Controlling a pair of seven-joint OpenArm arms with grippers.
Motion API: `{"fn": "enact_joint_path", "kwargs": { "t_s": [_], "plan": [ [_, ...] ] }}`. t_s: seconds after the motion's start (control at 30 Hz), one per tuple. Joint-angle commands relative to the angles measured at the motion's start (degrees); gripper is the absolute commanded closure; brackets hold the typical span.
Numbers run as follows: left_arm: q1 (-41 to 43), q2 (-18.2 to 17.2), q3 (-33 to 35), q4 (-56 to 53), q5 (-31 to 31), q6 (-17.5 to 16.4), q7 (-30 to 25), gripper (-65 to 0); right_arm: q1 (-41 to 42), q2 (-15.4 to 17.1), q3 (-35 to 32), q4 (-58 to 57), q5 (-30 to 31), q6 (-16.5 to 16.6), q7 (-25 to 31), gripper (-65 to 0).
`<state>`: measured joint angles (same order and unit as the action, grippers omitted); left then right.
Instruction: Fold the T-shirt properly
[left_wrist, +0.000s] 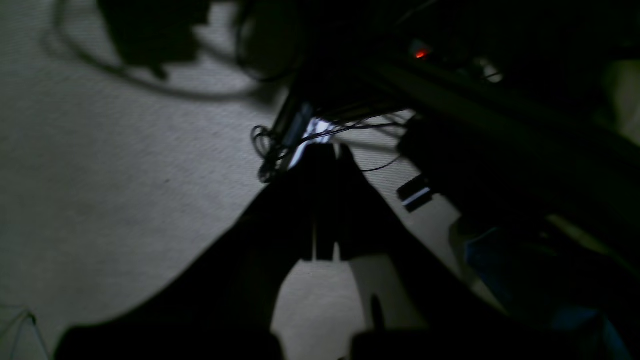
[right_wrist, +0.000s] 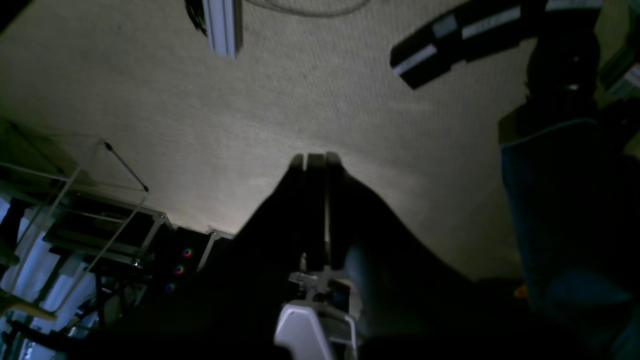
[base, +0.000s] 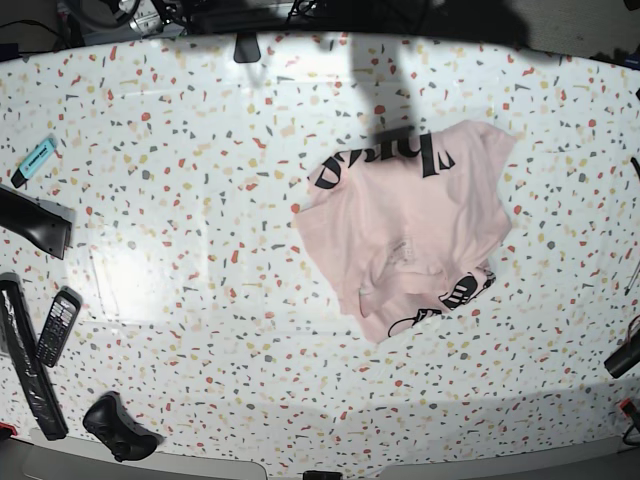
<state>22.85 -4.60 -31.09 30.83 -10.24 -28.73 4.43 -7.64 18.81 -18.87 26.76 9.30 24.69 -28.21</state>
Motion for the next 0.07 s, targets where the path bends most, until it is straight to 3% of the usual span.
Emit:
{"fn": "enact_joint_path", "kwargs": {
  "t_s": [0.0,0.03],
  "plan": [
    [0.9,0.0,-0.3,0.2,-0.1,-0.4,-0.2,0.0,0.2,0.7,0.1,0.2,-0.2,0.3,-0.7,0.0],
    [0.8,0.1,-0.3,0.2,0.0,-0.4,-0.2,0.0,0.2,0.7,0.1,0.2,-0.2,0.3,-0.7,0.0]
  ]
}}
